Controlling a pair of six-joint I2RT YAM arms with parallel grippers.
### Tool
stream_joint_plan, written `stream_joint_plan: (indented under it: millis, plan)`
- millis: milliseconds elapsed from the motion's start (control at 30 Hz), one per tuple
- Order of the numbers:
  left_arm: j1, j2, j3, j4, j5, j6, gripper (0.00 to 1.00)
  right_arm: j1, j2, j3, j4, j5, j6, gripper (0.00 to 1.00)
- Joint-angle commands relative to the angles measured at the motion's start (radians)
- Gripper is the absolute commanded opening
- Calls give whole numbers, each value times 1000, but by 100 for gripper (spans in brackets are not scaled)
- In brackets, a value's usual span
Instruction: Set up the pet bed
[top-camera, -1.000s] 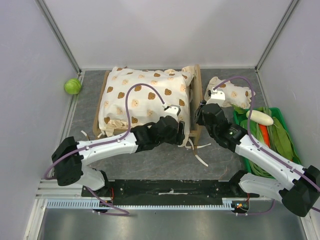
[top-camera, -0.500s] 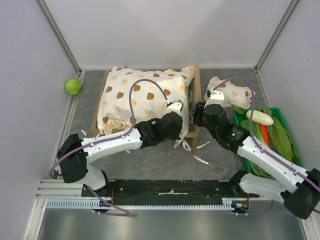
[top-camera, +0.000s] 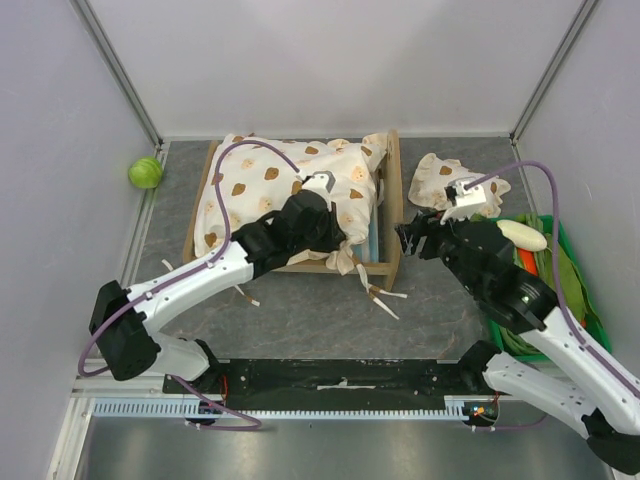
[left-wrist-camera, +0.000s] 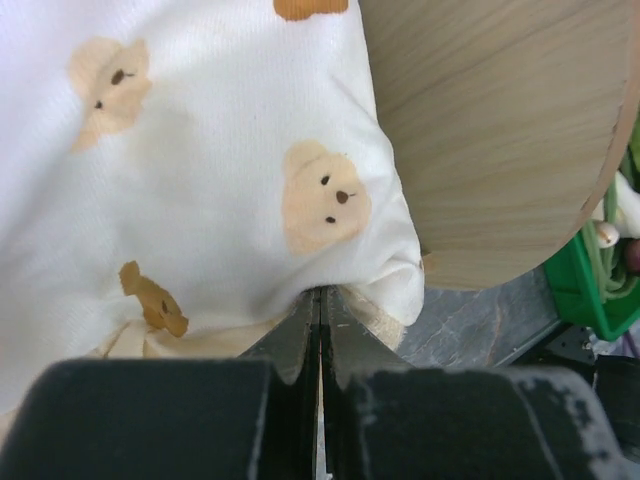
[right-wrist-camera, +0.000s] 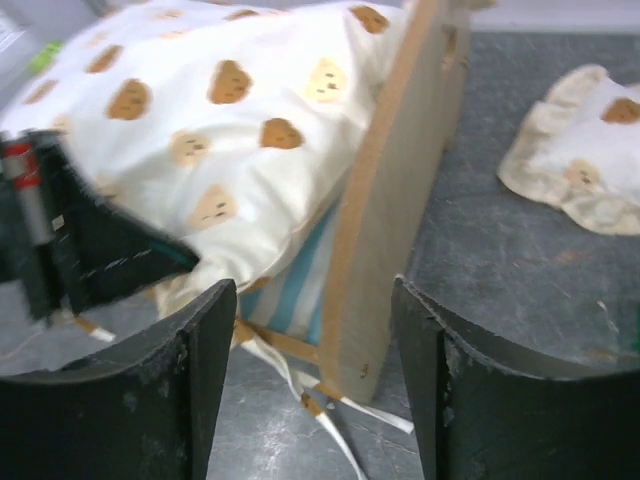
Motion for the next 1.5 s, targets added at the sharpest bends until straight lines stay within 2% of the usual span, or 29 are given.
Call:
stream_joint_plan:
  millis: [0,67,200,467,500,600,800,833,1333,1367,1400,1467]
  plan:
    - [67,-47,2,29,104,51,2,5,-42,50,-63,-221,-130,67]
    - [87,-43,-2,29,126,49,2,4,22,71,-88,-346,-143,61]
    - [125,-32,-6,39,165,48,2,19,130,74,-61,-433,-130,50]
    - [177,-24,13,19,219,42,2,145,269,85,10,-313,-134,47]
    - [180,-20,16,20,222,42,2,171,280,79,21,-263,-128,46]
    - [183,-7,19,19,229,34,2,197,311,53,76,-238,-105,41]
    - [186,-6,14,19,232,23,2,208,366,19,126,-178,-90,41]
    - [188,-6,14,19,232,25,2,208,374,13,139,-163,-87,38]
    - [212,-30,-16,31,251,20,2,206,500,27,205,-128,-110,35]
    - [212,-30,-16,31,252,20,2,208,503,25,206,-126,-111,33]
    - [214,-32,-21,32,257,20,2,205,509,27,205,-124,-114,22]
    - [216,-32,-21,34,257,20,2,205,504,27,200,-123,-114,9]
